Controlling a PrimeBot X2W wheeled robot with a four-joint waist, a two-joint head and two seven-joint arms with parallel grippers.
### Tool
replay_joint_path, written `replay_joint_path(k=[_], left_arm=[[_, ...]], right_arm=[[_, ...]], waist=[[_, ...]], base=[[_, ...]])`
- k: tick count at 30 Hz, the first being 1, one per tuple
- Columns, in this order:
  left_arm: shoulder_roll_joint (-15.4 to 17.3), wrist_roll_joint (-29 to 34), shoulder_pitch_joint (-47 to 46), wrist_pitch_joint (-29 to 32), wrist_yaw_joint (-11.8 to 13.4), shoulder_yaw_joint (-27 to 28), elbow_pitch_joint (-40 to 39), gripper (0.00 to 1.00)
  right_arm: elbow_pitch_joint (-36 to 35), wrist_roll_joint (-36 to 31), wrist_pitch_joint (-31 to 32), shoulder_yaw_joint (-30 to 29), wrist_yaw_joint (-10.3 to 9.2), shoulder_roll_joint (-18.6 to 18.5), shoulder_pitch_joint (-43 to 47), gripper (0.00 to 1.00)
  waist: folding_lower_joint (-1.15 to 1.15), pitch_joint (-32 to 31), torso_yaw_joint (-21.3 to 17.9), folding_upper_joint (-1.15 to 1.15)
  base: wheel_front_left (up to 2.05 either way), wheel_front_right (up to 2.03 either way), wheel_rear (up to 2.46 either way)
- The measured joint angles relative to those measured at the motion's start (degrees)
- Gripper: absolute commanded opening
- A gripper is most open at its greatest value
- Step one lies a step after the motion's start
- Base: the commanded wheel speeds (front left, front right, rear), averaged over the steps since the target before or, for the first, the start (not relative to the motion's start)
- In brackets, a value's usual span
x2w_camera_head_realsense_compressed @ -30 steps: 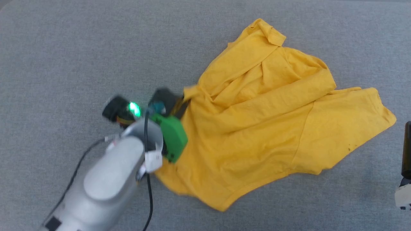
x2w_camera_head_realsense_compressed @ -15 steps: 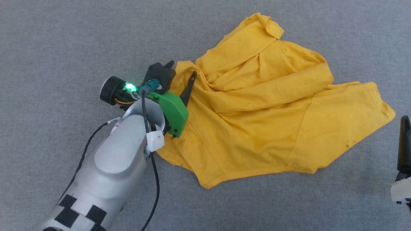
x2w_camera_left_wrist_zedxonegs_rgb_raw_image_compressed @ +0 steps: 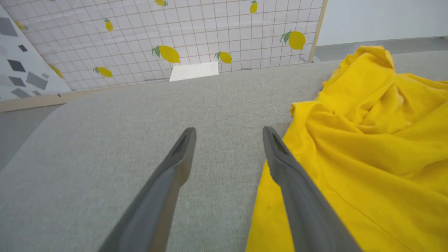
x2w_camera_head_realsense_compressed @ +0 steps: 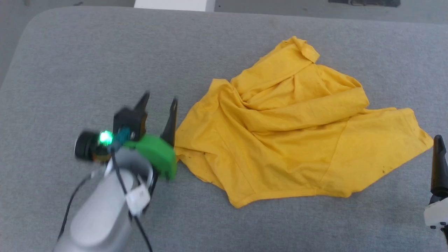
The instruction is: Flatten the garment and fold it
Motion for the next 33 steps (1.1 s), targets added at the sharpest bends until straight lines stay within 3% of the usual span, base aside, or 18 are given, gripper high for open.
replay_joint_path(k=[4,9,17,18,21,25,33], left_arm=[[2.8,-2.1,9.0,7.2,3.2,-0.8,-8.3,1.00],[4.9,-4.3,14.8,14.2,3.7,-2.6,-12.3,1.00],[5.9,-5.0,15.1,14.8,4.3,-2.4,-11.3,1.00],[5.9,-4.7,14.8,14.1,3.9,-2.6,-10.8,0.00],[5.8,-4.5,13.6,12.5,1.8,-3.3,-9.4,0.00],[4.9,-4.4,12.4,9.6,1.1,-3.1,-7.8,0.00],[5.3,-6.1,14.1,7.8,2.0,-0.8,-13.2,0.00]], right_arm=[[0.0,0.2,0.0,0.0,0.00,0.0,0.2,1.00],[-0.1,0.3,0.1,0.2,0.00,0.0,0.3,1.00],[-0.4,0.3,0.2,0.2,0.00,0.0,0.3,1.00],[-0.4,0.3,0.2,0.2,0.00,0.0,0.3,1.00],[-0.4,0.3,0.2,0.2,0.00,0.0,0.2,1.00],[0.1,0.2,0.2,0.2,0.00,0.0,0.2,1.00],[1.2,0.2,0.2,0.3,0.00,0.0,0.5,1.00]], waist=[[0.00,-0.3,0.8,0.00],[0.00,0.7,0.9,0.00],[0.00,2.2,0.1,0.00],[0.00,2.3,0.0,0.00],[0.00,2.6,-0.5,0.00],[0.00,2.1,-0.7,0.00],[0.00,-0.6,-0.5,0.00]], base=[[0.00,0.00,0.00],[0.00,0.00,0.00],[0.00,0.00,0.00],[0.00,0.00,0.00],[0.00,0.00,0.00],[0.00,0.00,0.00],[0.00,0.00,0.00]])
